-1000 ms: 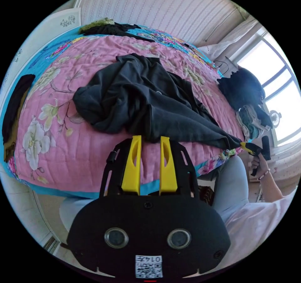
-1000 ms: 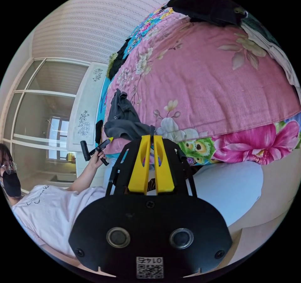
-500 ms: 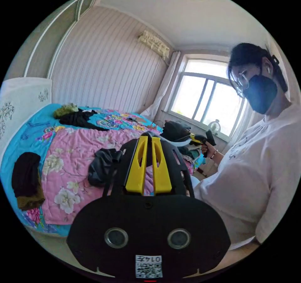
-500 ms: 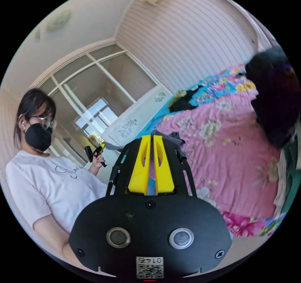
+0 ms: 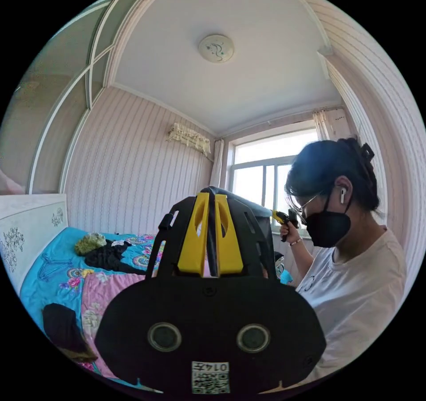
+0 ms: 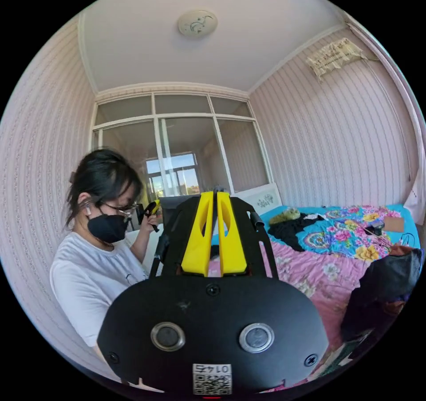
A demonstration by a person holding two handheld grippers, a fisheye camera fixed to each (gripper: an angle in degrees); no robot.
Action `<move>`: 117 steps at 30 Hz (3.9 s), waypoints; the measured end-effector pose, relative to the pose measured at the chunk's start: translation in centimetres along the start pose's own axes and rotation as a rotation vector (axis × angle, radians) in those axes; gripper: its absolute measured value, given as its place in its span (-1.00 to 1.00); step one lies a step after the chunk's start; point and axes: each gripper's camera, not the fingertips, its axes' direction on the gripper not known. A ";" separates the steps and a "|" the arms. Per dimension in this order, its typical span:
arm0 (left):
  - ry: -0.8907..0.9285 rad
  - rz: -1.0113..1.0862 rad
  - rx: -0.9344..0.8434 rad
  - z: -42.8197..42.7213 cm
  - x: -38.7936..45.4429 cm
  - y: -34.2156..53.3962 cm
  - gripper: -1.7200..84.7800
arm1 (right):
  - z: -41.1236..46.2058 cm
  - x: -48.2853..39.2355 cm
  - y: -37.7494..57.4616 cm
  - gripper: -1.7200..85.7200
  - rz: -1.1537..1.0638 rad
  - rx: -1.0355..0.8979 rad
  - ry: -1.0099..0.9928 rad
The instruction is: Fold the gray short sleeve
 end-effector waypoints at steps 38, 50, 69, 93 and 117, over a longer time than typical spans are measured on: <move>-0.401 -0.573 -1.191 19.3 -23.6 39.8 -0.97 | 19.9 32.7 54.8 -0.95 1.032 -0.651 0.340; -0.328 -0.567 -1.229 15.9 -23.1 42.1 -0.97 | 22.3 30.6 61.8 -0.95 1.000 -0.797 0.332; -0.466 -0.599 -1.111 10.3 -28.8 43.4 -0.98 | 32.4 28.3 67.9 -0.97 0.859 -0.966 0.360; -0.264 -0.548 -0.883 25.9 -49.0 50.7 -0.83 | 102.5 27.8 67.3 -0.71 -0.084 -1.359 0.249; -0.194 -0.541 -0.981 30.2 -50.6 52.4 -0.88 | 102.9 32.9 73.8 -0.85 0.041 -1.386 0.225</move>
